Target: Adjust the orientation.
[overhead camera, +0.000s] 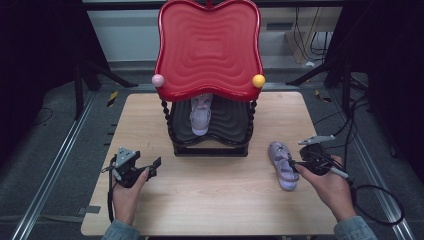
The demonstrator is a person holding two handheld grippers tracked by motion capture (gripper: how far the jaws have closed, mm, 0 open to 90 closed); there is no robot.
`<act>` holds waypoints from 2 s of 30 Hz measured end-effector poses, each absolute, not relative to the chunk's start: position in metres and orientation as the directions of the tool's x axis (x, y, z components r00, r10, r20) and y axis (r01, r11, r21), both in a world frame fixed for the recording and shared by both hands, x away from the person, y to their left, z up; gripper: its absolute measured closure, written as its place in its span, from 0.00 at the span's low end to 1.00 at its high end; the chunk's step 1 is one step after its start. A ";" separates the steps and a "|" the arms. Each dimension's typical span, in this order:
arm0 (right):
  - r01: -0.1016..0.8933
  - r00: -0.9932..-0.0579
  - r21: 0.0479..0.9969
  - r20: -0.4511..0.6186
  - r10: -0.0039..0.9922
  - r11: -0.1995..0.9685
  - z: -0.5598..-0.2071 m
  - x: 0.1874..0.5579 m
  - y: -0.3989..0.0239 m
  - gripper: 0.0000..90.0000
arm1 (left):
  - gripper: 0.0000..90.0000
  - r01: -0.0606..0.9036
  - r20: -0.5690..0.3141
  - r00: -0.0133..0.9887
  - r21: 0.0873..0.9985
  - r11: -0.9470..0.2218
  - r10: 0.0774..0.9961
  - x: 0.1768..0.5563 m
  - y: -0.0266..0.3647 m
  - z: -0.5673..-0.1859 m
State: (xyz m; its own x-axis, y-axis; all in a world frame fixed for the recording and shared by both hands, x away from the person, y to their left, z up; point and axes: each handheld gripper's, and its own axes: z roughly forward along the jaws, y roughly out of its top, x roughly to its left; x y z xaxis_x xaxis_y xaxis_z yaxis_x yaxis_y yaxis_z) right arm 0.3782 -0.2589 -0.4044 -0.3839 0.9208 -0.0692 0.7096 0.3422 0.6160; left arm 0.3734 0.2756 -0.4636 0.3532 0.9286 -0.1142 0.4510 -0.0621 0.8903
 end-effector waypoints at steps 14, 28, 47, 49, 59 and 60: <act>0.760 -0.385 0.551 -0.044 0.922 0.344 -0.419 0.382 -0.265 0.54 | 0.13 0.463 -0.090 0.283 0.885 -0.054 0.955 0.371 0.287 -0.475; 0.845 -0.351 0.430 -0.006 0.937 0.319 -0.452 0.403 -0.268 0.67 | 0.14 0.471 -0.069 0.282 0.879 -0.075 0.957 0.373 0.287 -0.478; 0.701 -0.579 0.510 -0.002 0.815 0.499 -0.420 0.346 -0.234 0.92 | 0.15 0.470 -0.052 0.279 0.878 -0.089 0.959 0.374 0.286 -0.479; 0.660 -0.632 0.530 0.009 0.775 0.532 -0.419 0.345 -0.213 0.92 | 0.15 0.471 -0.050 0.284 0.877 -0.094 0.958 0.373 0.286 -0.478; 0.488 -0.796 0.559 -0.031 0.605 0.670 -0.432 0.382 -0.132 0.92 | 0.15 0.471 -0.060 0.271 0.879 -0.078 0.961 0.374 0.292 -0.479; 0.484 -0.801 0.556 -0.028 0.597 0.675 -0.434 0.387 -0.130 0.92 | 0.15 0.471 -0.060 0.271 0.878 -0.078 0.961 0.374 0.292 -0.479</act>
